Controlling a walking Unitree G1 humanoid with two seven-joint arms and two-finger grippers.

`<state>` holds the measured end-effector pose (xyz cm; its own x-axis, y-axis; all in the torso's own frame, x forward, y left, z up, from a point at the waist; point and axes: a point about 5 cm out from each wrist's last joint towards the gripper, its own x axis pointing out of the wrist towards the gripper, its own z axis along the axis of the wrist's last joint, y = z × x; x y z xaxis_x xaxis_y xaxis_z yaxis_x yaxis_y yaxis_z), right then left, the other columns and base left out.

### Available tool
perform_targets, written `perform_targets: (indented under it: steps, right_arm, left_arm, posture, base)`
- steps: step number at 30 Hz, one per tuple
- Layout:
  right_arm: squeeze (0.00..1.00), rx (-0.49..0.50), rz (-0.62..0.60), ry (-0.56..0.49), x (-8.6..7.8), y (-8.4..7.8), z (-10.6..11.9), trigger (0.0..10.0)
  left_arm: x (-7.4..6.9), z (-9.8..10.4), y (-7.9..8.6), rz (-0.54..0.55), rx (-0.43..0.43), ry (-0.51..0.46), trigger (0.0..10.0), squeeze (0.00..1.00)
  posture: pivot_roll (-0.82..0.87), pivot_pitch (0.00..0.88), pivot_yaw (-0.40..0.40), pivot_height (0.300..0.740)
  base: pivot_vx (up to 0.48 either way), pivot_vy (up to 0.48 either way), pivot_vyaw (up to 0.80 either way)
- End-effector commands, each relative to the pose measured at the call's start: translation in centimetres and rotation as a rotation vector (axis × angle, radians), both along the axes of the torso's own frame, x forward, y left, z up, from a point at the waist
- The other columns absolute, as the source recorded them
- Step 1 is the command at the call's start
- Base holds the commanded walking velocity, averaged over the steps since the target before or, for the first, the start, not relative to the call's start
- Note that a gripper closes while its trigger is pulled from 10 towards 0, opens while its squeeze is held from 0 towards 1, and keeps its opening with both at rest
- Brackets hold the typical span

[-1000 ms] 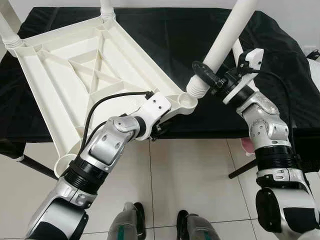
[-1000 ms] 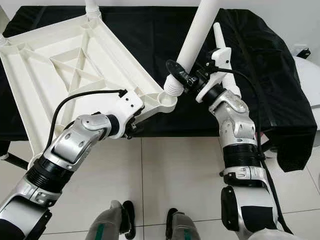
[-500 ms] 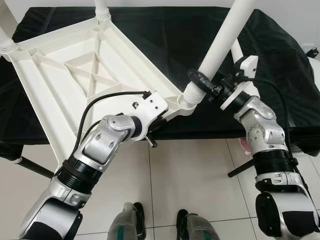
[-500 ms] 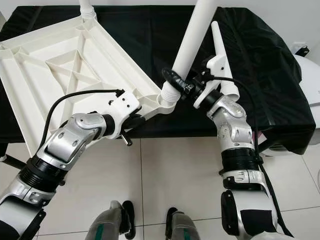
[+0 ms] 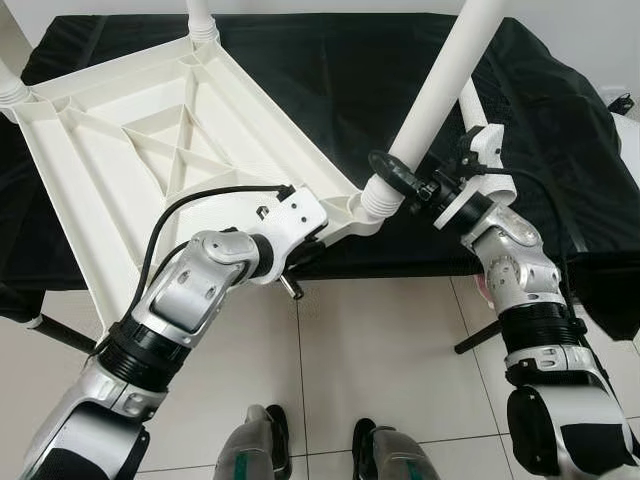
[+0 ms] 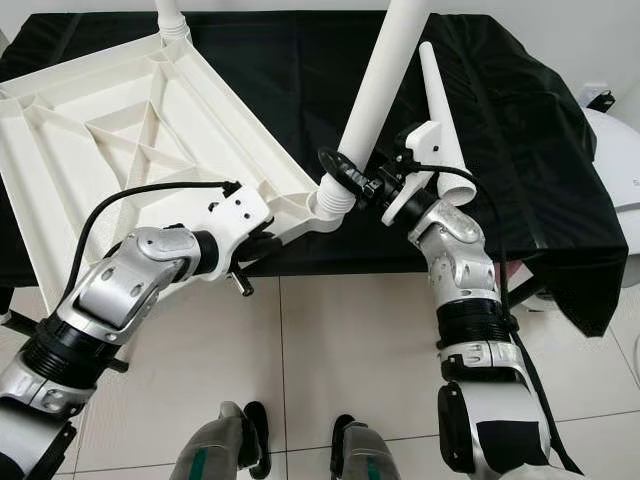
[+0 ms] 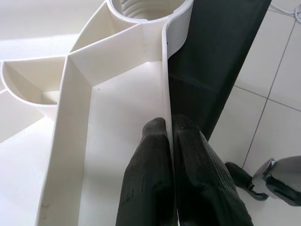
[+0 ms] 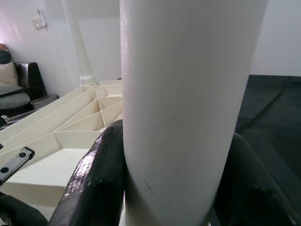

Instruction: Building children table

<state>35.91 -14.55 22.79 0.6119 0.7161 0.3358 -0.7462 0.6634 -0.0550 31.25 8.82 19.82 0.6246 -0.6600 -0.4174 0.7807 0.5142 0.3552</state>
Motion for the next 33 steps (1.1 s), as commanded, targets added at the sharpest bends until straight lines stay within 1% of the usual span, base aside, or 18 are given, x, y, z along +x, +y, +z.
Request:
perform_targets:
  steps: [1,17,26,28,33]
  right_arm:
    - [0.0,-0.015,0.025,-0.023,0.1,0.4,0.1,10.0]
    - [0.0,-0.051,0.068,-0.027,1.0,1.4,-0.3,10.0]
    - [0.0,-0.07,0.07,-0.016,1.4,1.2,-0.6,10.0]
    - [0.0,-0.09,0.062,-0.006,1.5,1.0,-1.0,10.0]
    - [0.0,-0.103,0.057,0.003,1.6,0.7,-1.3,10.0]
  left_arm:
    - [-0.5,0.8,-0.4,-0.026,0.007,-0.036,10.0,0.0]
    - [-1.1,1.4,-1.1,-0.059,-0.008,-0.041,10.0,0.0]
    - [-1.4,1.5,-1.2,-0.063,-0.009,-0.039,10.0,0.0]
    - [-1.4,1.5,-1.3,-0.067,-0.006,-0.04,10.0,0.0]
    - [-1.5,1.3,-1.3,-0.069,-0.001,-0.037,10.0,0.0]
  posture:
    - [-0.03,0.176,-0.014,0.74]
    - [-0.02,0.179,-0.013,0.74]
    - [-0.01,0.189,-0.012,0.74]
    - [-0.01,0.192,-0.013,0.74]
    - [-0.01,0.195,-0.012,0.74]
  base:
    - [0.0,0.0,0.0]
    - [0.0,0.0,0.0]
    - [0.0,0.0,0.0]
    - [0.0,0.0,0.0]
    - [0.0,0.0,0.0]
